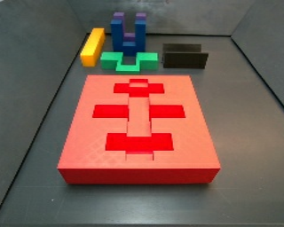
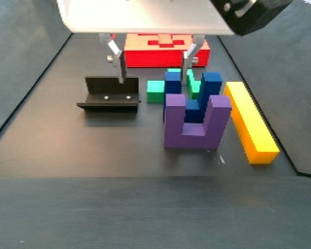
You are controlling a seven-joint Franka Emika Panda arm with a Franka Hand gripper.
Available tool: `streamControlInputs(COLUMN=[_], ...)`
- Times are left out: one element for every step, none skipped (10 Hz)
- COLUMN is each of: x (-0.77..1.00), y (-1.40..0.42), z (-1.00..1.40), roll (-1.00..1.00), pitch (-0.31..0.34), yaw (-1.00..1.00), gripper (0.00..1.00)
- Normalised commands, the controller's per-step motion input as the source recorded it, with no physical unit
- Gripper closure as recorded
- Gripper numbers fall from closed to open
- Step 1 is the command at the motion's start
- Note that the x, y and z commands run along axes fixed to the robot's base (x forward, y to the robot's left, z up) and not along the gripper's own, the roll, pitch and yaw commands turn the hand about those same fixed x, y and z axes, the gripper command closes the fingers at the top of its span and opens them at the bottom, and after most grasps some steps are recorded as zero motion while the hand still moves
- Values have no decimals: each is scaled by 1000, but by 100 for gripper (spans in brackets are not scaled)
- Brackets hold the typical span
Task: Pick up the purple object. Move up. Move to above the board. Insert the purple object.
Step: Pick up the purple object.
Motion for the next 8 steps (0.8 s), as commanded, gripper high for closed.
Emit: streamControlInputs(x=[0, 0, 0, -111, -197, -249, -271, -149], y=[-109, -23, 0, 0, 0, 46, 71, 86], z=[-274, -289, -320, -260, -186, -103, -74, -134], roll=[0, 0, 0, 0, -1, -31, -59, -61], pitch=[-90, -106, -110, -84, -101, -91, -104, -100], yaw=[0, 0, 0, 0, 0, 0, 0, 0], gripper=[0, 0, 0, 0, 0, 0, 0, 0])
